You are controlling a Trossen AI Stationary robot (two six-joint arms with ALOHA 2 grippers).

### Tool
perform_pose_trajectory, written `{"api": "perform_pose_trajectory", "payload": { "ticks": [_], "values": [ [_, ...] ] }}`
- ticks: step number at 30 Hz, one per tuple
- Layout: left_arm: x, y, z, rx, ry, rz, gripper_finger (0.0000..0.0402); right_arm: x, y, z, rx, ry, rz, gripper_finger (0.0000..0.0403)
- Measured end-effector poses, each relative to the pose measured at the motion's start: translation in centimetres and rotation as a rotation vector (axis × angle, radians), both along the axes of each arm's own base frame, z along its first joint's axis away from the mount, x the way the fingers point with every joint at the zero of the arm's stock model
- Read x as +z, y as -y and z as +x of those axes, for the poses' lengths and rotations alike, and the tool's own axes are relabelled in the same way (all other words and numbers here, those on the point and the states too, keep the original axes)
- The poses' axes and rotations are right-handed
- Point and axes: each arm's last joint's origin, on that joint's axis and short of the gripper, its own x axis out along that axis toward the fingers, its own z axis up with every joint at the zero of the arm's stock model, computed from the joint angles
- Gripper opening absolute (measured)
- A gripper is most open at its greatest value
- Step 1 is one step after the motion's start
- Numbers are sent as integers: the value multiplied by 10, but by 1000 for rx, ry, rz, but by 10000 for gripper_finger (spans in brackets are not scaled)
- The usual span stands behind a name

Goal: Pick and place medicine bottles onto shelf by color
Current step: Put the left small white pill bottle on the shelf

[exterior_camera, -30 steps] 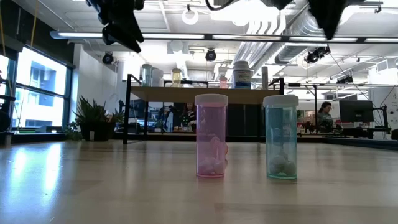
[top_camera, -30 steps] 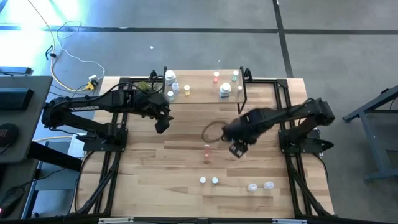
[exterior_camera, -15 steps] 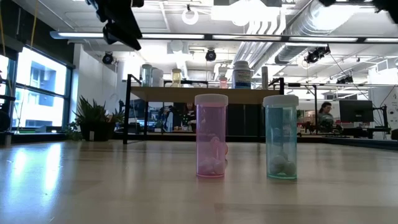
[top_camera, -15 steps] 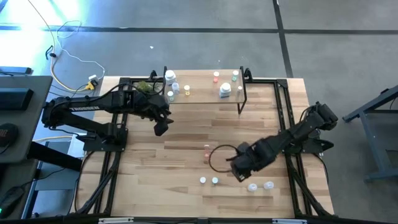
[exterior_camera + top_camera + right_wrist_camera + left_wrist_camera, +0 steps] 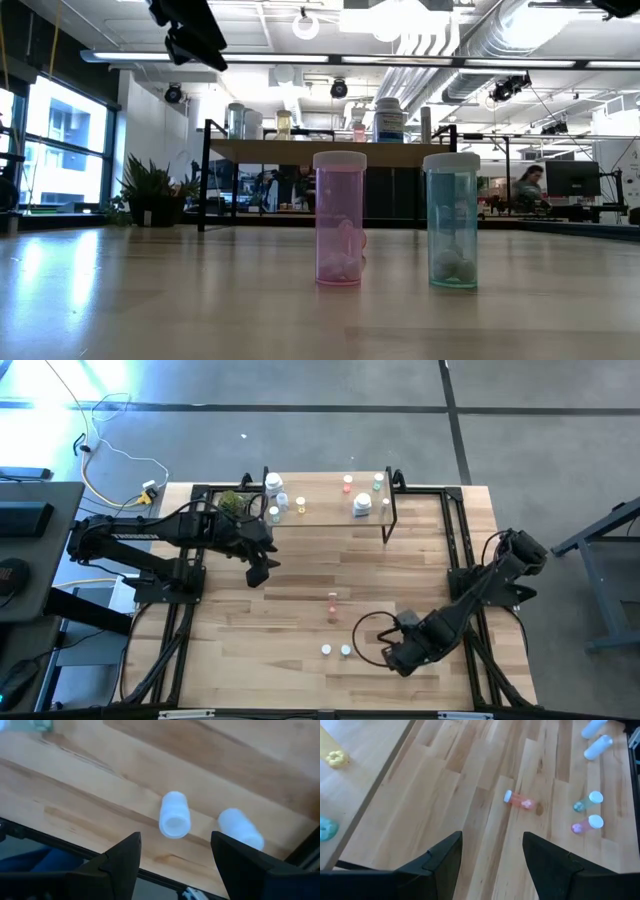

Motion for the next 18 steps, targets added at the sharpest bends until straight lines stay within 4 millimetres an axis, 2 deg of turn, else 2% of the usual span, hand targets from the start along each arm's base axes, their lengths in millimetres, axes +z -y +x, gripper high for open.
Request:
{"api": "perform_pose_trajectory", "payload": {
  "ticks": [8, 18],
  "values": [
    [0, 2, 0, -3, 0, -4, 200, -25, -9, -10, -63, 0, 22, 232],
    [0, 2, 0, 0, 1, -7, 200, -41, -8, -13, -69, 6, 17, 232]
  ]
}}
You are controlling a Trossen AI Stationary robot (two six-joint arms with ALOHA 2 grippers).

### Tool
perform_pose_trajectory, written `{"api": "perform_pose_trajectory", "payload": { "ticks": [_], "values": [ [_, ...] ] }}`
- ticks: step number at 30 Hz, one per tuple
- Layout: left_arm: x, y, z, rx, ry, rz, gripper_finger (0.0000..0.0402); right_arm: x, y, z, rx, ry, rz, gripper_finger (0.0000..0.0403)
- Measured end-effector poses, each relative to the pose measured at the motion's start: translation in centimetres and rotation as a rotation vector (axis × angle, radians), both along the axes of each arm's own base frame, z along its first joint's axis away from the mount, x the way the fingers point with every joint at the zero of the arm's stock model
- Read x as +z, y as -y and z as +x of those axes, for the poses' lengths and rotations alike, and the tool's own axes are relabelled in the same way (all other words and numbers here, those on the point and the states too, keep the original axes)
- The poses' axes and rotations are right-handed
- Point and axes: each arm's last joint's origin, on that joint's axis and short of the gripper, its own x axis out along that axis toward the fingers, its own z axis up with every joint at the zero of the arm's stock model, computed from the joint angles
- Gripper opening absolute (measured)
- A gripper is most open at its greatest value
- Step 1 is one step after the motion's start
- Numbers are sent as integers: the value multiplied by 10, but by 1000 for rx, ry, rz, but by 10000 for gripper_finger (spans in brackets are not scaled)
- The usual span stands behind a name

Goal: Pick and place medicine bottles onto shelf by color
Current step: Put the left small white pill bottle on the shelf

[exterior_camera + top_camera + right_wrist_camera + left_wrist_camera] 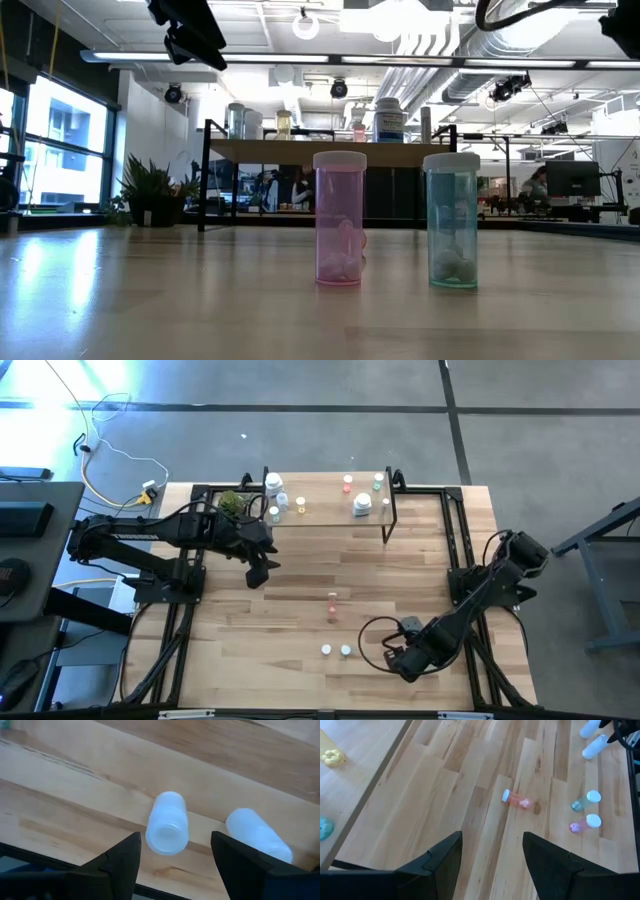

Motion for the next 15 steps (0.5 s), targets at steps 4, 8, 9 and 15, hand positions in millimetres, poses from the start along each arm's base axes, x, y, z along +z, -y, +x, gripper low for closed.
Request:
{"api": "perform_pose_trajectory", "payload": {
  "ticks": [4, 8, 9, 15],
  "values": [
    [0, 0, 0, 0, -1, 0, 200, -7, -2, 2, 14, 20, 16, 232],
    [0, 0, 0, 0, -1, 0, 200, -15, -4, 4, 8, -4, -4, 232],
    [0, 0, 0, 0, -1, 0, 200, -18, -5, 5, 9, -7, -1, 232],
    [0, 0, 0, -3, -4, 13, 200, -31, -10, 8, 10, -53, 9, 230]
  ]
}}
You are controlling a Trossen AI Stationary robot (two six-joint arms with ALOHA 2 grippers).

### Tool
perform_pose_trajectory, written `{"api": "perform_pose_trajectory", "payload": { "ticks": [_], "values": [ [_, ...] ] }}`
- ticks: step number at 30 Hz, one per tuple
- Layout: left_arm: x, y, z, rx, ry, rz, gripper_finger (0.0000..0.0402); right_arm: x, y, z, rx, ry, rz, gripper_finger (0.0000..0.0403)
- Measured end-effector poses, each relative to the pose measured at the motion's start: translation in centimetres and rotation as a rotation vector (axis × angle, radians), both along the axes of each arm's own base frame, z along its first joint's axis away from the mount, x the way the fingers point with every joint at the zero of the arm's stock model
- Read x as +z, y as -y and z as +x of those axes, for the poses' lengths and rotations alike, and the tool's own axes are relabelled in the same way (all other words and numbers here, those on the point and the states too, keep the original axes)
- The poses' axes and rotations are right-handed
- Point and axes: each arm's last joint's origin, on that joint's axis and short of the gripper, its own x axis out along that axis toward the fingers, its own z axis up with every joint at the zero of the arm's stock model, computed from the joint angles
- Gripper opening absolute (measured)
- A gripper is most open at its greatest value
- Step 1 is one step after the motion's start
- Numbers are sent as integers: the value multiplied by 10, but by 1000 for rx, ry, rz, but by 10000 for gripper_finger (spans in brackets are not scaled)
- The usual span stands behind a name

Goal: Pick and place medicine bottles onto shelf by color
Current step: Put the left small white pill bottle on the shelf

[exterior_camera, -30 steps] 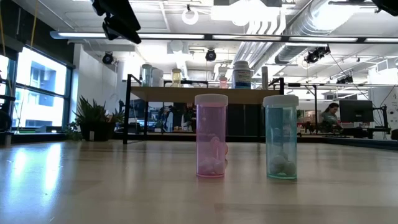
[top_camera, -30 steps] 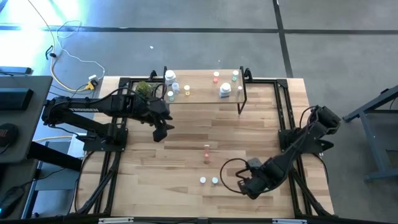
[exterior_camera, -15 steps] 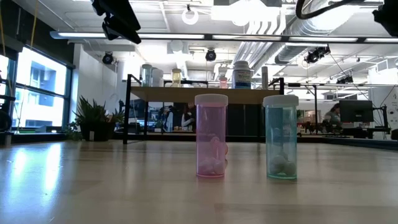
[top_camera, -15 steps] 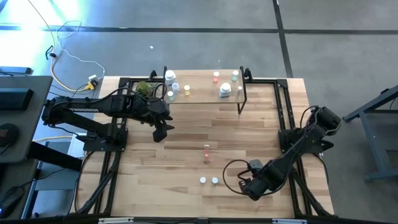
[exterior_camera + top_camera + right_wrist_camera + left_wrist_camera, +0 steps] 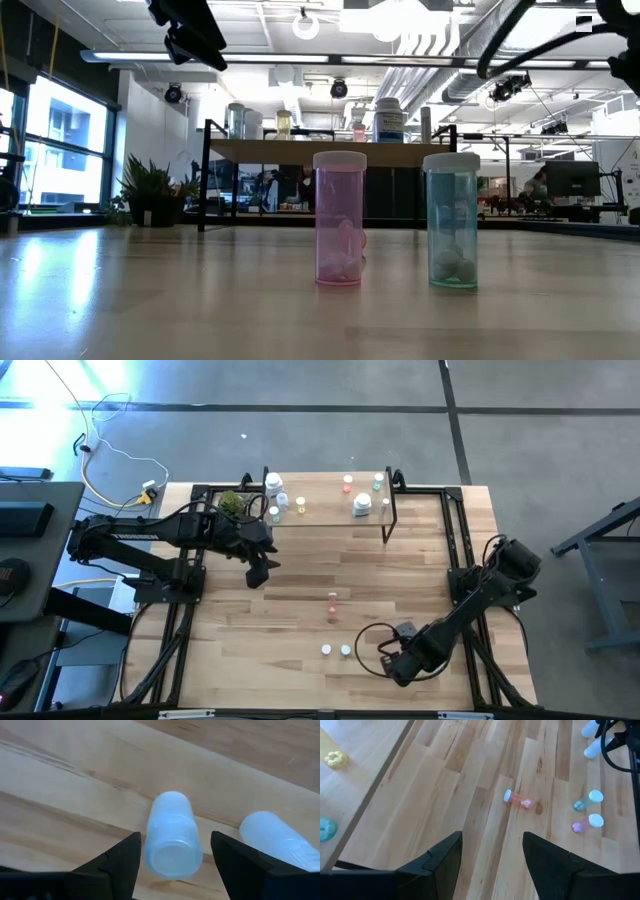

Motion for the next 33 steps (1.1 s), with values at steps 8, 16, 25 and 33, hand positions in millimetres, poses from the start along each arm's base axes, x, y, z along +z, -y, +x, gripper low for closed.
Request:
{"api": "perform_pose_trajectory", "payload": {
  "ticks": [8, 16, 25, 33],
  "values": [
    [0, -1, 0, 13, -2, 14, 200, 5, -1, 1, -4, -7, -4, 159],
    [0, -1, 0, 13, -2, 14, 200, 19, -2, 5, 2, -13, -12, 116],
    [0, -1, 0, 13, -2, 14, 200, 50, 10, 28, 50, 24, 0, 129],
    [0, -1, 0, 13, -2, 14, 200, 80, 38, 55, 139, 77, -23, 126]
  ]
}}
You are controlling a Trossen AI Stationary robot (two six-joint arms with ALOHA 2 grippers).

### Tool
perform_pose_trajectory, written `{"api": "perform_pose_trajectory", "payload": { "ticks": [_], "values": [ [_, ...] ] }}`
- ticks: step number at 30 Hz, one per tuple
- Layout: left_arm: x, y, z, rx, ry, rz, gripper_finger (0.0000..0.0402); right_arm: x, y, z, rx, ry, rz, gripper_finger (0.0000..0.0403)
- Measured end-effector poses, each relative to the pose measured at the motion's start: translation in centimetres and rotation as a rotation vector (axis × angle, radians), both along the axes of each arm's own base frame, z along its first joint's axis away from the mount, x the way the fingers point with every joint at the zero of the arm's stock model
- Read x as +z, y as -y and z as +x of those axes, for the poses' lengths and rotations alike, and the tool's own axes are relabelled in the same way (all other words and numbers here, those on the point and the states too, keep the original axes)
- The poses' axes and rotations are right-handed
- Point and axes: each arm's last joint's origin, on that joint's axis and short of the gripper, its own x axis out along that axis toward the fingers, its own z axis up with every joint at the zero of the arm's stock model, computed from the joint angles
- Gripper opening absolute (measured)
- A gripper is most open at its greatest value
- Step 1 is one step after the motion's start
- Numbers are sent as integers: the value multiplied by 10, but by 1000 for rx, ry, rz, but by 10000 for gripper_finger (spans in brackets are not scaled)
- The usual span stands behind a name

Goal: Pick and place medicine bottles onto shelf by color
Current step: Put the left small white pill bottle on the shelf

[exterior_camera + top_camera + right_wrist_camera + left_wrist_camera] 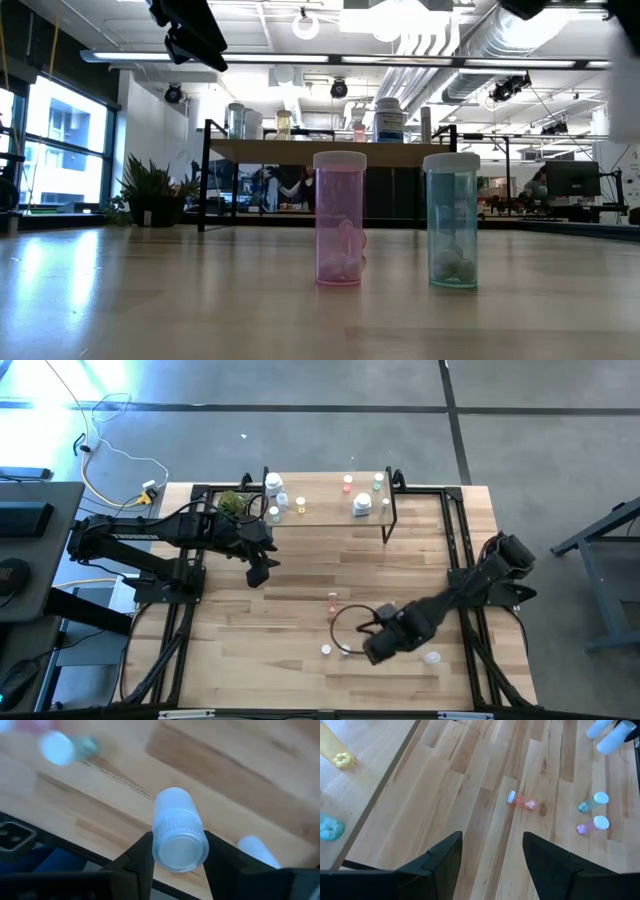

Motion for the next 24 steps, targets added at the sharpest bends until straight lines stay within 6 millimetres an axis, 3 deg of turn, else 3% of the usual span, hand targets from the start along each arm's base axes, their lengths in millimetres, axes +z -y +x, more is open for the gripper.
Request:
{"api": "perform_pose_trajectory", "payload": {
  "ticks": [11, 24],
  "values": [
    [0, 0, 0, 0, 0, 0, 200, 51, 52, 35, 116, 175, -109, 126],
    [0, -9, -2, 41, 0, 1, 200, 108, 133, 59, 251, 361, -282, 126]
  ]
}}
